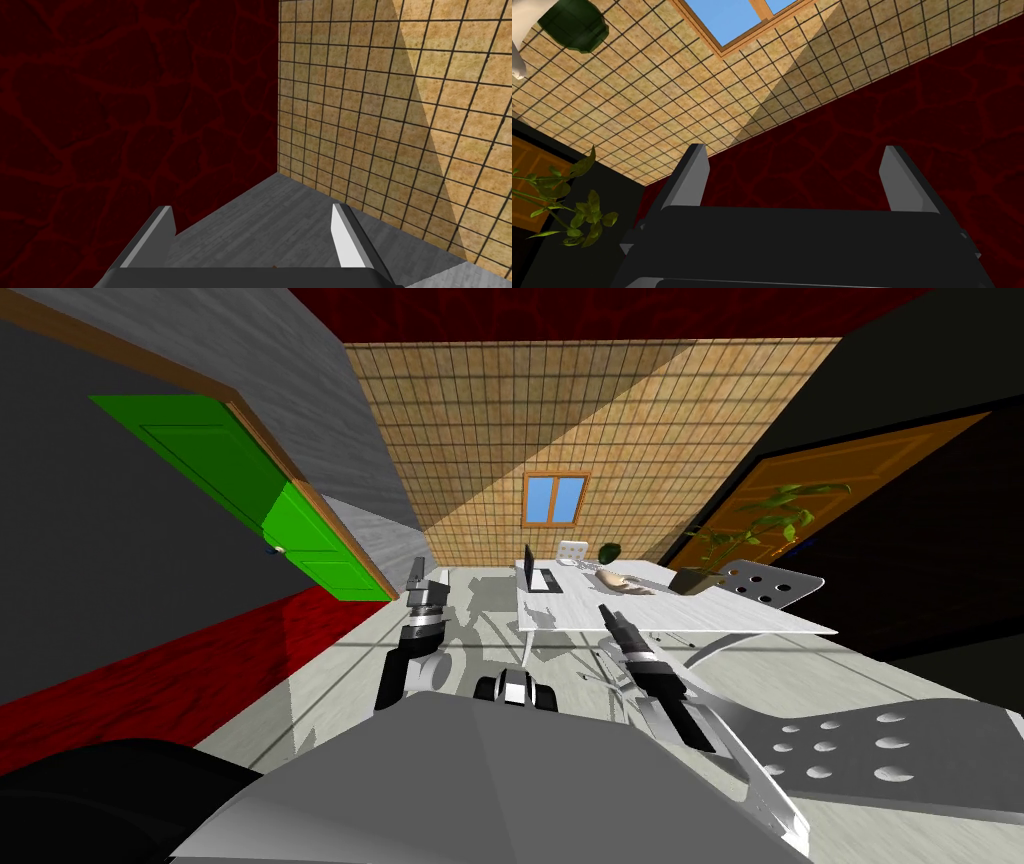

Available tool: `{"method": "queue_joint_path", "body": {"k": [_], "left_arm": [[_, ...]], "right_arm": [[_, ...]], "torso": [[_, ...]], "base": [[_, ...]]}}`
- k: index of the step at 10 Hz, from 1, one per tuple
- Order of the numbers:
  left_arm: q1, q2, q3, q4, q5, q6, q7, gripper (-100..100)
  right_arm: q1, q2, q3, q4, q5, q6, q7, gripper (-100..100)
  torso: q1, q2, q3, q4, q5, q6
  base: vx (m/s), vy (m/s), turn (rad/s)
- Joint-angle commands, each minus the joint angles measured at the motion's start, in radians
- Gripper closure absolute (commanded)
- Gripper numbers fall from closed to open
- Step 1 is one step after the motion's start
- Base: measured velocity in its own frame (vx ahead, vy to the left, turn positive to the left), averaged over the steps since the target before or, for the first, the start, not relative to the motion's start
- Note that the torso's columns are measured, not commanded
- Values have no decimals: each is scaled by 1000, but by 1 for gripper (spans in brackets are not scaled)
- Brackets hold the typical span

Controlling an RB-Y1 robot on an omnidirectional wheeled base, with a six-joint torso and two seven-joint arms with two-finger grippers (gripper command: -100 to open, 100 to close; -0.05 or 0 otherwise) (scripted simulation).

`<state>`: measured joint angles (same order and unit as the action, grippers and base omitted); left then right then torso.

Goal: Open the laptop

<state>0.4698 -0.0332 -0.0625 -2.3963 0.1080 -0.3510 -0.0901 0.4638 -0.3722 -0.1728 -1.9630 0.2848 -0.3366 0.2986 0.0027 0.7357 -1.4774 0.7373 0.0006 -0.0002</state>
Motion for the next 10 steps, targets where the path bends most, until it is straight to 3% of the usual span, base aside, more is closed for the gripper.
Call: {"method": "queue_joint_path", "body": {"k": [1, 7, 10], "left_arm": [[0, 0, 0, 0, 0, 0, 0, 0], [0, 0, 0, 0, 0, 0, 0, 0], [0, 0, 0, 0, 0, 0, 0, 0]], "right_arm": [[3, -70, -29, 54, 79, 56, 40, -100], [-26, -216, -73, 174, 225, 153, 118, -100], [-52, -285, -88, 231, 282, 183, 153, -100]], "torso": [[2, 2, 1, 0, 1, 0], [-3, 2, 1, 1, -1, 0], [-3, -1, -1, 0, 0, 0]], "base": [[-27, 226, -86], [6, 218, -39], [89, 220, 21]]}}
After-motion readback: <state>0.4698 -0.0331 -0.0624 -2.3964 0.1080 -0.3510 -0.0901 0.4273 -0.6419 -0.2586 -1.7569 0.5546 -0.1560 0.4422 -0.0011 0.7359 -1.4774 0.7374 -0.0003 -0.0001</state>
